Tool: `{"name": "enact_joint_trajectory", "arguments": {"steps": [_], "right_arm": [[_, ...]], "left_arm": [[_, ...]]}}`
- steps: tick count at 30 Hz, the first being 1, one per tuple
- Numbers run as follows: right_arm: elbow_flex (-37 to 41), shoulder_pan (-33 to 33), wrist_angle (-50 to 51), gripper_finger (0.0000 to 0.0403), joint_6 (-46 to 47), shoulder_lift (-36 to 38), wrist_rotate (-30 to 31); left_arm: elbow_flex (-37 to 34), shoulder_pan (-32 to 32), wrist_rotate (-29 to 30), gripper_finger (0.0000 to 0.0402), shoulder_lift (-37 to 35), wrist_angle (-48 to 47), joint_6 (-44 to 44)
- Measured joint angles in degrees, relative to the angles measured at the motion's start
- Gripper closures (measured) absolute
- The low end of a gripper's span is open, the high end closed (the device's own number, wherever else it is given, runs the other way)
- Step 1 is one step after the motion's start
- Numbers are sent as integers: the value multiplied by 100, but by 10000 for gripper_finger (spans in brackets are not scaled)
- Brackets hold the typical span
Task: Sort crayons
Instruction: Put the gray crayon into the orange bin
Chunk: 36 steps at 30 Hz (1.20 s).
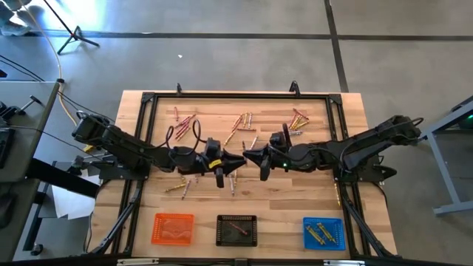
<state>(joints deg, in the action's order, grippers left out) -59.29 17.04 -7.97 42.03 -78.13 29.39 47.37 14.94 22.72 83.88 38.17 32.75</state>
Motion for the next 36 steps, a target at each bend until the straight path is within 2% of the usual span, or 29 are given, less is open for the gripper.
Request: {"name": "enact_joint_trajectory", "arguments": {"steps": [12, 23, 27, 31, 36], "right_arm": [[0, -13, -9, 389, 102, -14, 218], [-11, -90, -525, 389, 49, -380, 270], [-11, -98, -602, 389, -7, -391, 247], [-11, -97, -616, 388, -51, -391, 211], [-11, -96, -625, 364, -81, -391, 205]], "left_arm": [[0, -142, -259, 327, 0, 164, 7], [-4, -148, -242, 329, 2, 102, 15], [-4, -146, -240, 348, 2, 63, 51], [-4, -149, -244, 389, 2, 61, 63], [-4, -149, -278, 396, 2, 62, 17]]}}
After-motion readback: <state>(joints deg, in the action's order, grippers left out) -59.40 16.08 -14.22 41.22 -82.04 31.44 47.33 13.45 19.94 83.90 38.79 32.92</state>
